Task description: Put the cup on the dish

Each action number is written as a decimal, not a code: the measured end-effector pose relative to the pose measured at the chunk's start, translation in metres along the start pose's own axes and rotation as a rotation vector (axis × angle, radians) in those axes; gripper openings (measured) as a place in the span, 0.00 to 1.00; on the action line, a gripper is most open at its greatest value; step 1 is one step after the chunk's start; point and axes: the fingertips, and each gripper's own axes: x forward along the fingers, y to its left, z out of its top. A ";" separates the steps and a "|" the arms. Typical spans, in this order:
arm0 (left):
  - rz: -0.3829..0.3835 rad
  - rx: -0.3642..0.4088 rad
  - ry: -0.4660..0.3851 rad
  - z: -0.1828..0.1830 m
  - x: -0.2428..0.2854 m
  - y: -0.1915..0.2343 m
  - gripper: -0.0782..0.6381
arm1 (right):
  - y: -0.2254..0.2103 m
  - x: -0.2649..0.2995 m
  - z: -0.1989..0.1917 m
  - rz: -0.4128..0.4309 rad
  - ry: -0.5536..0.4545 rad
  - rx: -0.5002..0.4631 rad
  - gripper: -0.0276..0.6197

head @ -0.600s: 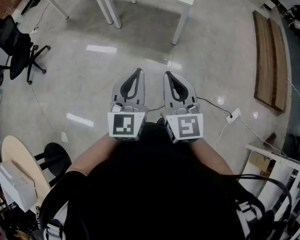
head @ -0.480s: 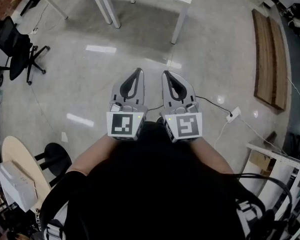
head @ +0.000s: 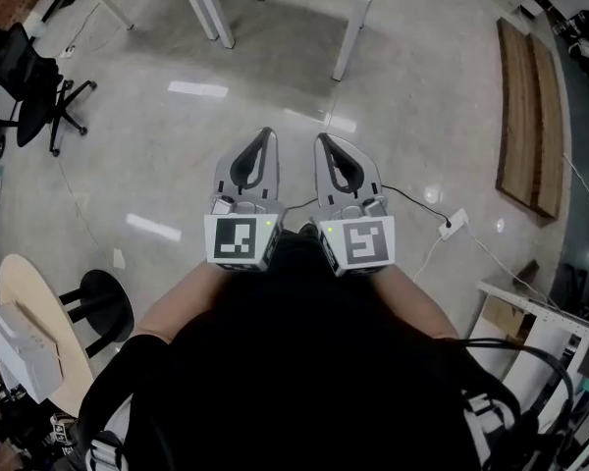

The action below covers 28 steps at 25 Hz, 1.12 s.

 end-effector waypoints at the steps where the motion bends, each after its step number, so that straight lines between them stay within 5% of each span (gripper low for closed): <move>1: 0.005 0.000 -0.001 0.000 0.000 -0.003 0.12 | -0.002 -0.003 -0.002 0.007 -0.005 -0.001 0.06; 18: -0.022 0.028 0.030 -0.009 0.001 -0.018 0.12 | -0.021 -0.021 -0.008 0.007 -0.028 0.060 0.06; 28: -0.033 -0.030 0.075 -0.027 0.038 0.005 0.12 | -0.034 0.016 -0.019 -0.009 0.021 0.066 0.06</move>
